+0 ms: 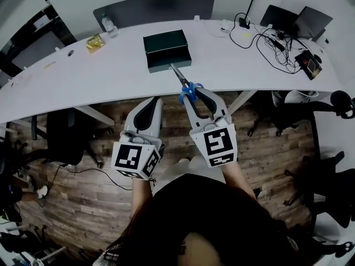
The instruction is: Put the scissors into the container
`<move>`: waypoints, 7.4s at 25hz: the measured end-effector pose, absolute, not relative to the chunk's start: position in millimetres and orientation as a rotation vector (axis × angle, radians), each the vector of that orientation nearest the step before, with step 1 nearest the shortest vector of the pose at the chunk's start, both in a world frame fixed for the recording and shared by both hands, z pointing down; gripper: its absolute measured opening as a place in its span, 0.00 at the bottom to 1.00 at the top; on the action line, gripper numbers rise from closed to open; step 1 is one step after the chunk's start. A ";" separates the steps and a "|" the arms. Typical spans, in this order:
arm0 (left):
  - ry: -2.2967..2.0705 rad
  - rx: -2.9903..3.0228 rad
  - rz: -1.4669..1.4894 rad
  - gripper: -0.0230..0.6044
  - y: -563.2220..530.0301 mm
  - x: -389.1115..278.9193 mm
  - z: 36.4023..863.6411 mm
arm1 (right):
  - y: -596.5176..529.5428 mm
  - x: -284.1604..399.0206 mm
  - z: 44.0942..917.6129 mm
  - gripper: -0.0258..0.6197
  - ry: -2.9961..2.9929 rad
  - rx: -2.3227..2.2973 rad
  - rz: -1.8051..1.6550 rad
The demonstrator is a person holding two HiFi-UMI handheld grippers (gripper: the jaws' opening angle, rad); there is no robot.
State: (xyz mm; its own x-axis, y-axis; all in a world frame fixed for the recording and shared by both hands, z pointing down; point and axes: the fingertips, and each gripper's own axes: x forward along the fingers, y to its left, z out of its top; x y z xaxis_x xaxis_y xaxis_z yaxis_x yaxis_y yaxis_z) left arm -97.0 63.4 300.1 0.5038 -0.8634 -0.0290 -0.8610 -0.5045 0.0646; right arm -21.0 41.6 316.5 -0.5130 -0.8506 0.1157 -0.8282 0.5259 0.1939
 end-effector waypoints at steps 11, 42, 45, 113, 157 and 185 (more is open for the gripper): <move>-1.491 2.696 -0.096 0.05 50.3 -103.4 302.8 | 30.4 -22.0 319.8 0.18 -2.522 1.481 -0.144; -1.592 2.637 -0.071 0.05 -110.9 -124.6 304.1 | -136.8 -27.4 345.5 0.18 -2.499 1.356 -0.155; -1.593 2.631 -0.067 0.05 -128.9 -125.1 305.6 | -153.1 -29.1 351.5 0.18 -2.494 1.318 -0.163; -1.830 2.383 -0.056 0.05 -314.1 -182.2 338.4 | -344.5 -67.6 499.2 0.18 -2.260 0.562 -0.385; -1.845 2.278 -0.006 0.05 -333.8 -195.5 369.8 | -354.0 -80.4 630.6 0.18 -1.956 0.161 -0.241; -1.816 2.284 0.000 0.05 -337.5 -190.7 377.3 | -349.2 -77.1 648.4 0.18 -1.804 0.072 -0.232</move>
State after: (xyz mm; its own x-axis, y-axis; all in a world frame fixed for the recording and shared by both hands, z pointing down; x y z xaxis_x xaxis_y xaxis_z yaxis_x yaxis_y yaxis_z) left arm -190.7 -337.5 377.3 0.2346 -0.9622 0.1380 -0.9622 -0.2097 0.1737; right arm -77.1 -349.2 648.4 -0.2446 -0.1725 0.9542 0.0746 0.9778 0.1959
